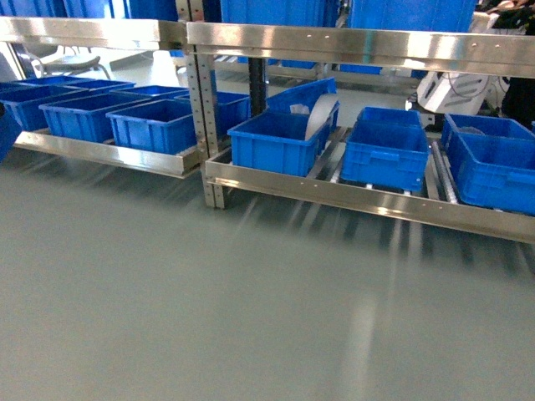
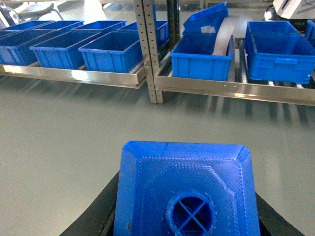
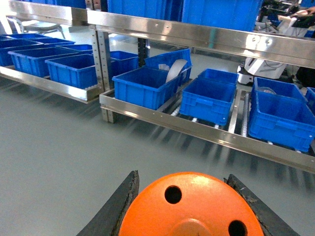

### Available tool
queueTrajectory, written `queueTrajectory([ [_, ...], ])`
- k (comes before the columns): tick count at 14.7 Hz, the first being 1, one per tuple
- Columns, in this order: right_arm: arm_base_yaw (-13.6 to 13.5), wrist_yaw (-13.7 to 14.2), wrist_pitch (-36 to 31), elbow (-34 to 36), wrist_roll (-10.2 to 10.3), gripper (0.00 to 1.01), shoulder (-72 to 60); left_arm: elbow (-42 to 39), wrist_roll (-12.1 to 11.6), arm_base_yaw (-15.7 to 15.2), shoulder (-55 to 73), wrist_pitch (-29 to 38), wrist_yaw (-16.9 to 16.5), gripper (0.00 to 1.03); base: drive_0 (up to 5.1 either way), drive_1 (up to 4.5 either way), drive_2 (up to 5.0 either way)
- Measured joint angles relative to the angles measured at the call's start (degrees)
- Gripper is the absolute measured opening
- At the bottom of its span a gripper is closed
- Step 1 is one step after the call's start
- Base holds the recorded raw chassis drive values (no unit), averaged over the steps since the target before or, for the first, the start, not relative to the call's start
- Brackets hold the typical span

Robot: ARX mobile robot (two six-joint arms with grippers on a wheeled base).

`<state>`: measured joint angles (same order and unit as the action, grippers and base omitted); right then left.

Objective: Sort blue parts and orange caps into right shelf containers

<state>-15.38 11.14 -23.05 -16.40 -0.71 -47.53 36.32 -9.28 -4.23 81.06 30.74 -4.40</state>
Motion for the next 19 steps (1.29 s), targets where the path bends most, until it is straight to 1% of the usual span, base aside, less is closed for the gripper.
queueTrajectory([
  [11,0.0,0.2,-0.02,0.0,-0.02,0.44,0.02,0.0,0.0,0.2,-0.02,-0.09,-0.09,0.44,-1.6,-1.55,-1.6],
  [12,0.0,0.22,-0.02,0.0,-0.02,0.44,0.0,0.0,0.0,-0.17,-0.02,0.0,0.17,0.44,0.0,0.0,0.0],
  [19,0.0,0.0,0.02,0.0,-0.02,0.44,0.0,0.0,0.0,-0.11,-0.17,0.07,0.11,0.44,0.0,0.0,0.0],
])
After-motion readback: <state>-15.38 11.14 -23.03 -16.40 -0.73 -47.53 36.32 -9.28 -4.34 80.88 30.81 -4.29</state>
